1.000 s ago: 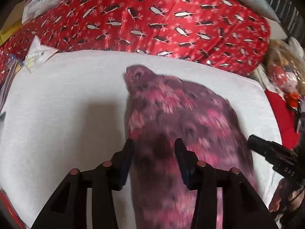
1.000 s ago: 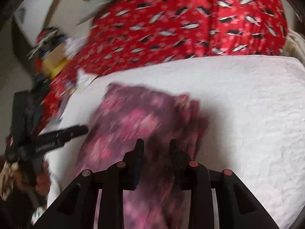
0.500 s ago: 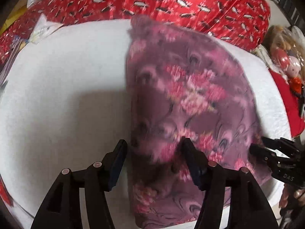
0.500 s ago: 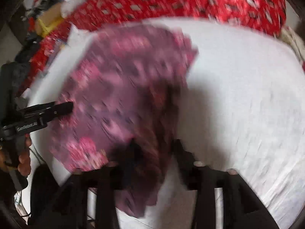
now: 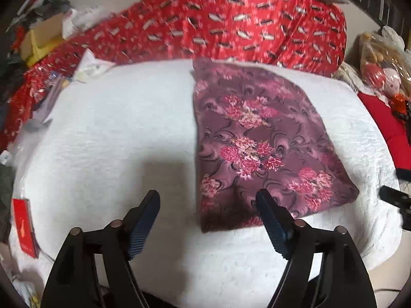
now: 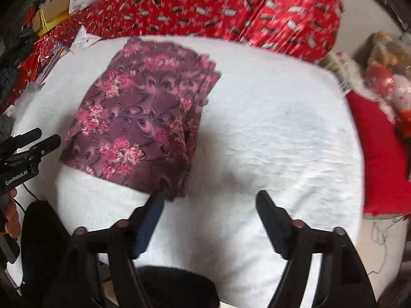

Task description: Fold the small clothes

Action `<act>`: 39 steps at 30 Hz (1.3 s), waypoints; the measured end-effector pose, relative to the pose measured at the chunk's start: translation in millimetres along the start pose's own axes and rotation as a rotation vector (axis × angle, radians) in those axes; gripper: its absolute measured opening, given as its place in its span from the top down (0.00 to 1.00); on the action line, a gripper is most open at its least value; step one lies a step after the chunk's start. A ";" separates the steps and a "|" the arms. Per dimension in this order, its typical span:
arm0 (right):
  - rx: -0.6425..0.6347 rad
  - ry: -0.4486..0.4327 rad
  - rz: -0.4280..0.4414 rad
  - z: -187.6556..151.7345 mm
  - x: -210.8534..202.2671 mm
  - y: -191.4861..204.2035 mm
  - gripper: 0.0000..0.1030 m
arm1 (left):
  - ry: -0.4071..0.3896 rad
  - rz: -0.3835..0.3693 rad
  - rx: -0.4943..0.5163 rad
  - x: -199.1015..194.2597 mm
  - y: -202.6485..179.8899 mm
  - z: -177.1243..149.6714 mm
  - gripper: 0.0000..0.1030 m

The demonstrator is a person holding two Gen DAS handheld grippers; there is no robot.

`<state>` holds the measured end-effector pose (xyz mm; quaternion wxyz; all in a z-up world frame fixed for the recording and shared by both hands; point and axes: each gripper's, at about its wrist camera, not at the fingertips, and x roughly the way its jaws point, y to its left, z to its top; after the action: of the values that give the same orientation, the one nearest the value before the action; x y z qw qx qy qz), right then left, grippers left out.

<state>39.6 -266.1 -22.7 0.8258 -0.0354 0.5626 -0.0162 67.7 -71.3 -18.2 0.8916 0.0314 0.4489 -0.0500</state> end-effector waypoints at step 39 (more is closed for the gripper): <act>0.081 -0.269 -0.086 -65.4 -59.4 19.6 0.01 | -0.017 0.027 0.096 -57.7 -27.0 -57.5 0.19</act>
<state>-43.2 -245.3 7.2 0.8931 -0.0277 0.4437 -0.0693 -15.4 -88.8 -6.4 0.8934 0.0798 0.4381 -0.0595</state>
